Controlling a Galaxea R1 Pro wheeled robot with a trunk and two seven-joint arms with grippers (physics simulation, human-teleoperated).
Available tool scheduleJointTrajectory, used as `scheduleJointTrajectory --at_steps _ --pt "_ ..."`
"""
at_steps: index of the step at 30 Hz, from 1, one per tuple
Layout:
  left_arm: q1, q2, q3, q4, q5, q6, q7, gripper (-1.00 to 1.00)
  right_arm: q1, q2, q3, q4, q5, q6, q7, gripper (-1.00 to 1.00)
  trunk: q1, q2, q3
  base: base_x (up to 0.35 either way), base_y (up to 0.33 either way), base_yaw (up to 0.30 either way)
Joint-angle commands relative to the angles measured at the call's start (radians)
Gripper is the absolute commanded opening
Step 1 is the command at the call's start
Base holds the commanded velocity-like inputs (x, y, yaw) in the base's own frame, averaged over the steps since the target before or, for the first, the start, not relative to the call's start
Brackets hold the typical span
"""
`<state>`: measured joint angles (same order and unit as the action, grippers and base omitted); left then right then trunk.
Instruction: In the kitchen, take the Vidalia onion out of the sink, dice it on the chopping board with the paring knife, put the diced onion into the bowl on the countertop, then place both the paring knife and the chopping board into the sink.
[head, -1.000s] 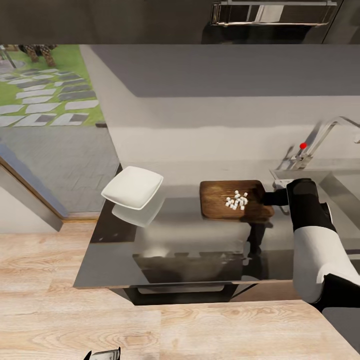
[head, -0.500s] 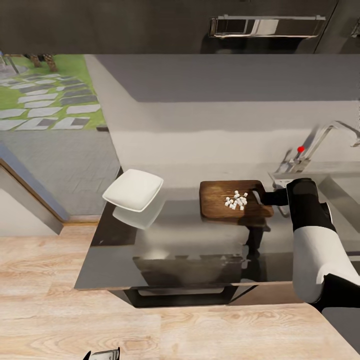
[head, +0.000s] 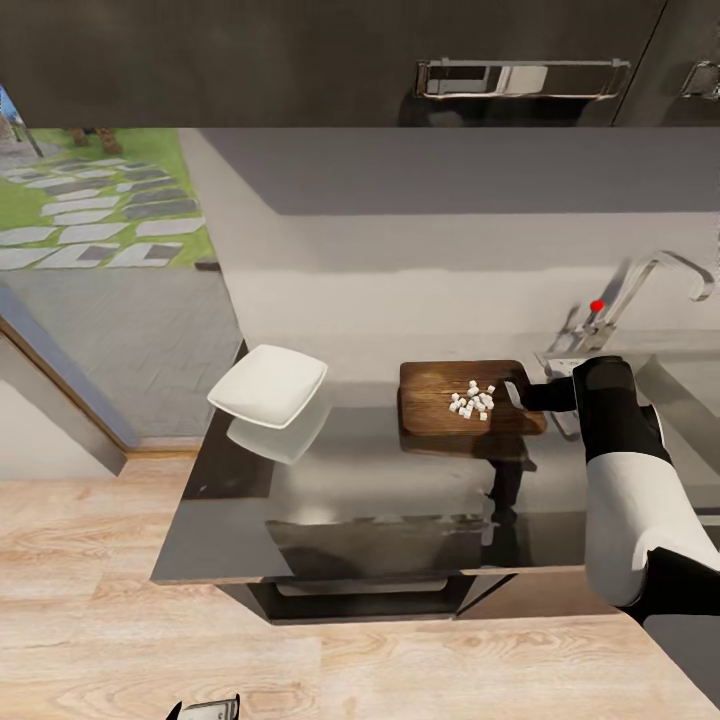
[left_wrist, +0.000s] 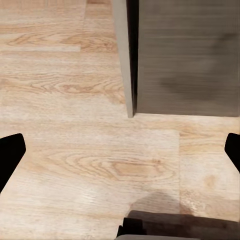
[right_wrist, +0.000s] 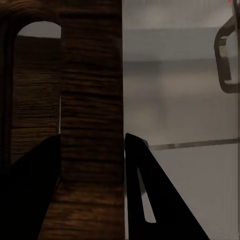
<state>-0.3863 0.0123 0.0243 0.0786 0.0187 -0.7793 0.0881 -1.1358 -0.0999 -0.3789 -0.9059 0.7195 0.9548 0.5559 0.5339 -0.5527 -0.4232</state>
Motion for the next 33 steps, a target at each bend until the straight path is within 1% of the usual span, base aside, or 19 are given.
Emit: scheduleJointTrajectory --at_steps 1,6,33 --pt "-0.002 0.000 0.002 0.004 0.001 -0.006 -0.001 1.00 -0.001 0.002 -0.002 -0.001 0.010 0.007 0.010 -1.00 0.000 -0.001 0.000 0.000 0.000 0.000" --pt "-0.002 0.000 0.002 0.003 0.001 -0.006 -0.001 1.00 -0.001 0.006 -0.002 -0.001 0.009 0.025 0.010 -1.00 0.000 -0.001 0.008 0.000 0.000 0.000" --pt "-0.002 -0.003 0.000 0.003 0.001 -0.006 0.001 1.00 -0.001 0.006 -0.002 -0.002 0.009 0.027 0.010 -1.00 0.000 -0.001 0.051 0.000 0.000 0.000"
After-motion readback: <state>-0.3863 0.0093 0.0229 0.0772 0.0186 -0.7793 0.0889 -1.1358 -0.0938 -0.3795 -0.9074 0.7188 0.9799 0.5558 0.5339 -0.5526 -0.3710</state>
